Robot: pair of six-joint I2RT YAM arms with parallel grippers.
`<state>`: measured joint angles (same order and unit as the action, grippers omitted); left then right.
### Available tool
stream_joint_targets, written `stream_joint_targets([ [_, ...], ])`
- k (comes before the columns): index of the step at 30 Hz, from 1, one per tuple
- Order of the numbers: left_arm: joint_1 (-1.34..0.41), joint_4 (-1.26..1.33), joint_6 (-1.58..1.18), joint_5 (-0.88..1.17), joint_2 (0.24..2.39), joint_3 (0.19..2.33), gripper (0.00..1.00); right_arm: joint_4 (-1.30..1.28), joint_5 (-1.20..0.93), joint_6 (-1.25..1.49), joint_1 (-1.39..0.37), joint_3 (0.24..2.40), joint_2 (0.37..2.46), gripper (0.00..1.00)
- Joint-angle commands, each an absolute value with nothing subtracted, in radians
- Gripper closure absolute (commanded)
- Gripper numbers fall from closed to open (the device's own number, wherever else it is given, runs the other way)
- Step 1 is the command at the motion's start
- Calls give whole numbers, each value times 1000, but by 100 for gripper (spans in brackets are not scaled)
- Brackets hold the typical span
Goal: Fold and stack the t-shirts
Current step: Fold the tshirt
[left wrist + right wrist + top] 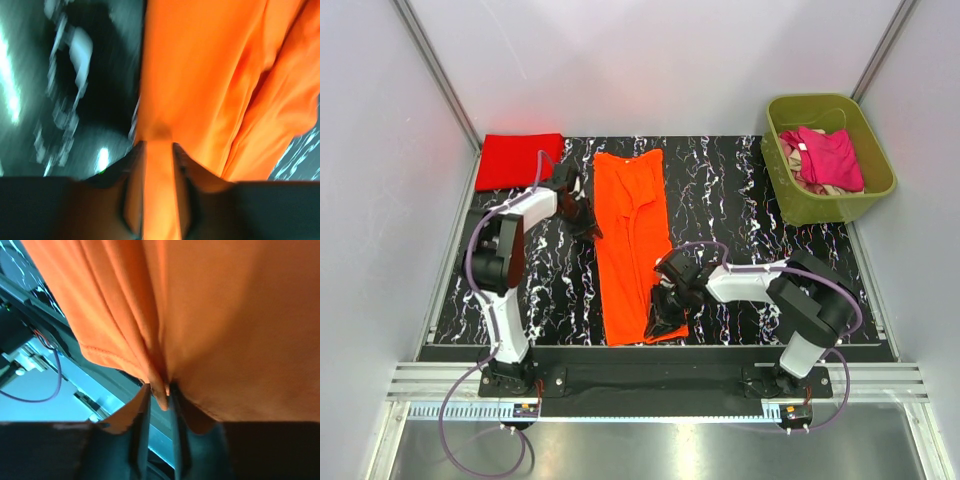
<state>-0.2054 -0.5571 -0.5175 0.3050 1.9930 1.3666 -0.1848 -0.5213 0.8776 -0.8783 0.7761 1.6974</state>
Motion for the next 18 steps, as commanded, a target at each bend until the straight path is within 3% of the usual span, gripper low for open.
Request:
stream_joint_targets([
  [1,-199,-595,-479,284,1809,1287,60,-288,-496,809,-888,819,1642,68],
  [5,-206,-600,-499,362,1617,1111,51,-388,-445,743,-882,912,1624,49],
  [7,-210,-604,-532,388,1556,1033,50,-451,-430,688,-873,997,1641,46],
  [14,-325,-555,-675,468,1307,659,51,-525,-426,601,-809,1265,1775,45],
  [18,-388,-454,-765,506,1233,523,49,-543,-430,575,-744,1452,1894,50],
])
